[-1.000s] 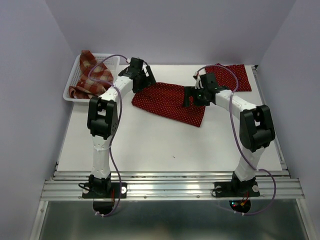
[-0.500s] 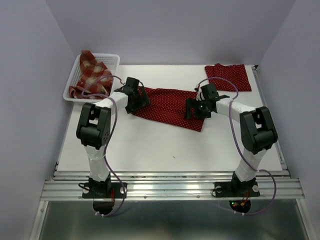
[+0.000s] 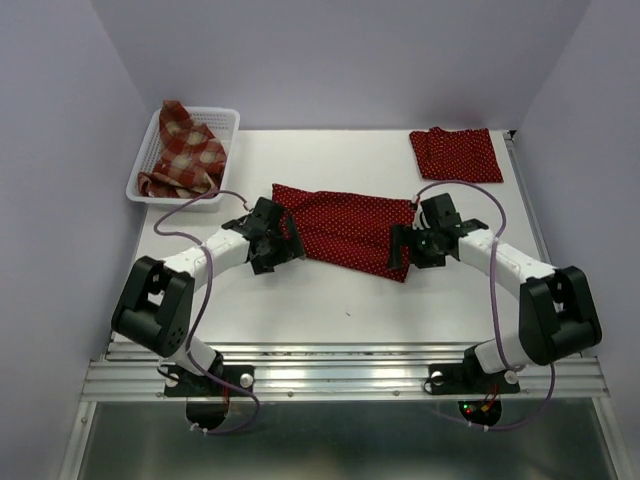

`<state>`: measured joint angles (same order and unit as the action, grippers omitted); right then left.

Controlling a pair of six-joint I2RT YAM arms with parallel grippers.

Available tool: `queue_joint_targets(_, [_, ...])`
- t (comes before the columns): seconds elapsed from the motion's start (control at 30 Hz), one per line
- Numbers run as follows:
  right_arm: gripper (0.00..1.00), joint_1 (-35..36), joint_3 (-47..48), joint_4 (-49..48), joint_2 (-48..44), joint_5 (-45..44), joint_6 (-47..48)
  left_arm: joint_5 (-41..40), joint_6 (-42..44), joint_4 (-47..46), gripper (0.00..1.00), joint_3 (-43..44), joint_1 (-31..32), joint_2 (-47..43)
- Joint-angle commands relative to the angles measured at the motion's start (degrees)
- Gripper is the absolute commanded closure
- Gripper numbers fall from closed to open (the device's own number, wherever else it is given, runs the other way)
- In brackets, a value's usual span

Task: Fold and stack the skirts
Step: Fold the skirt

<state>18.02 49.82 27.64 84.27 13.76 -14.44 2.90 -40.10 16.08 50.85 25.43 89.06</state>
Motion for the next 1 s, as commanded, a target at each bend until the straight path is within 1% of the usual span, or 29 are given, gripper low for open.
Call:
queue_joint_targets(0.0, [0.0,0.0,0.2,1.3,-5.2,-3.8,0.5,-4.3,-1.1,6.9,0.01,2.4,2.2,-8.8])
queue_joint_targets(0.07, [0.0,0.0,1.0,1.6,-6.6,-4.2,0.6,-9.2,-0.7,8.5,0.01,3.8,2.1,-10.6])
queue_joint_targets(0.13, [0.0,0.0,2.1,1.9,-7.3,-3.4,1.0,-12.1,2.6,8.7,0.01,5.9,1.7,-11.4])
queue_joint_targets(0.2, [0.0,0.0,2.4,1.5,-7.7,-2.2,1.7,-12.9,7.4,7.0,0.01,8.2,0.0,-9.5])
queue_joint_targets(0.27, [0.0,0.0,3.0,1.6,-7.8,-2.2,2.2,-9.8,11.8,4.5,0.01,10.0,-1.8,-6.9])
queue_joint_targets(0.3, [0.0,0.0,3.2,1.6,-7.6,-2.2,2.7,-7.7,15.8,1.6,0.01,12.1,-2.8,-3.6])
queue_joint_targets(0.33, [0.0,0.0,3.4,1.5,-7.5,-2.2,2.9,-5.2,17.8,0.5,0.01,13.6,-4.4,-1.6])
queue_joint_targets(0.37, [0.0,0.0,4.1,1.8,-7.2,-2.1,3.3,-2.8,19.3,-1.2,0.01,15.0,-4.9,2.2])
queue_joint_targets(0.4, [0.0,0.0,4.6,2.1,-6.4,-1.8,3.4,-0.1,21.7,-1.9,0.01,18.0,-5.3,4.3])
queue_joint_targets(0.43, [0.0,0.0,5.0,2.3,-6.1,-1.5,3.5,0.5,26.3,-2.0,0.01,19.7,-5.7,6.1])
queue_joint_targets(0.5, [0.0,0.0,5.9,2.5,-5.3,-1.1,3.6,-0.5,29.9,0.7,0.01,25.5,-6.2,11.4])
queue_joint_targets(0.57, [0.0,0.0,6.3,2.5,-4.5,-0.9,3.5,-2.3,32.8,1.8,0.01,28.2,-7.4,13.9])
queue_joint_targets(0.6, [0.0,0.0,7.0,2.9,-4.0,-0.7,3.5,-2.3,33.4,3.1,0.01,30.8,-8.2,16.2])
queue_joint_targets(0.7, [0.0,0.0,7.7,2.9,-3.0,0.4,3.5,-0.9,34.5,3.7,0.01,33.8,-11.4,19.3])
queue_joint_targets(0.8, [0.0,0.0,8.2,3.0,-2.1,0.3,3.5,3.9,36.4,2.1,0.01,34.6,-13.1,20.9])
queue_joint_targets(0.83, [0.0,0.0,8.4,3.0,-1.9,0.4,3.5,6.0,37.2,1.6,0.01,34.5,-13.3,21.2])
queue_joint_targets(0.97, [0.0,0.0,9.5,3.3,-0.5,-0.4,3.6,8.8,39.8,1.9,0.01,36.0,-13.4,23.6])
